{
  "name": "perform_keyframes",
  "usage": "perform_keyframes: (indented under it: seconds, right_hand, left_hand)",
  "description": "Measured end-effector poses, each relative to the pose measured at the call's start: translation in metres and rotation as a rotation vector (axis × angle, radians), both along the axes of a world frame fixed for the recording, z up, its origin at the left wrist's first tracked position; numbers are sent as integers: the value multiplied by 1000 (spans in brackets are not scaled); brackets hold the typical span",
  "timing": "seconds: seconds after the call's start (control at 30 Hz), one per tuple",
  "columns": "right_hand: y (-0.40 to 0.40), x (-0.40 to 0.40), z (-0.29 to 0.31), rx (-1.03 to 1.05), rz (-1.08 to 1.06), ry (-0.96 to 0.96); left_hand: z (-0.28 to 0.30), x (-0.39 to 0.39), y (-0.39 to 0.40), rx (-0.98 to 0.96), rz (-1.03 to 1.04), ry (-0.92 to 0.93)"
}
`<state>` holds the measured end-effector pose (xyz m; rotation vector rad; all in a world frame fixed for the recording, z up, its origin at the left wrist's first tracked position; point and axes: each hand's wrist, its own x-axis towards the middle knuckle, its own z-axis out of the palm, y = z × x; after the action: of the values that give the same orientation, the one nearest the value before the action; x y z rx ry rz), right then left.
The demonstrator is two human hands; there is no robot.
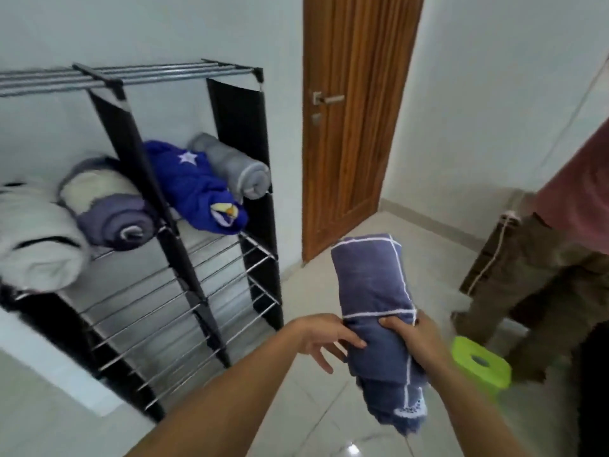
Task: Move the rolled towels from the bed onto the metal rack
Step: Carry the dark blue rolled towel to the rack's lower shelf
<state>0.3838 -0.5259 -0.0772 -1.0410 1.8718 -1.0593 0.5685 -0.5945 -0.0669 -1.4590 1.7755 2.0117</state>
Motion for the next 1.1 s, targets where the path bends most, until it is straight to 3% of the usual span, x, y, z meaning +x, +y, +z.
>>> perform_keyframes:
  seconds: [0.23, 0.6, 0.83, 1.1]
  right_hand:
    - [-154, 70, -38, 102, 247, 33]
    - [-335, 110, -55, 270, 633, 48]
    - [-413, 151, -85, 332, 683, 108]
    - [-473, 201, -126, 245, 689, 150]
  left_hand:
    - [-35, 65, -81, 10, 385, 2]
    - [-70, 64, -179, 36, 1126, 136]
    - [-100, 71, -231, -20, 1201, 185]
    - [-160, 107, -307, -250, 1306, 77]
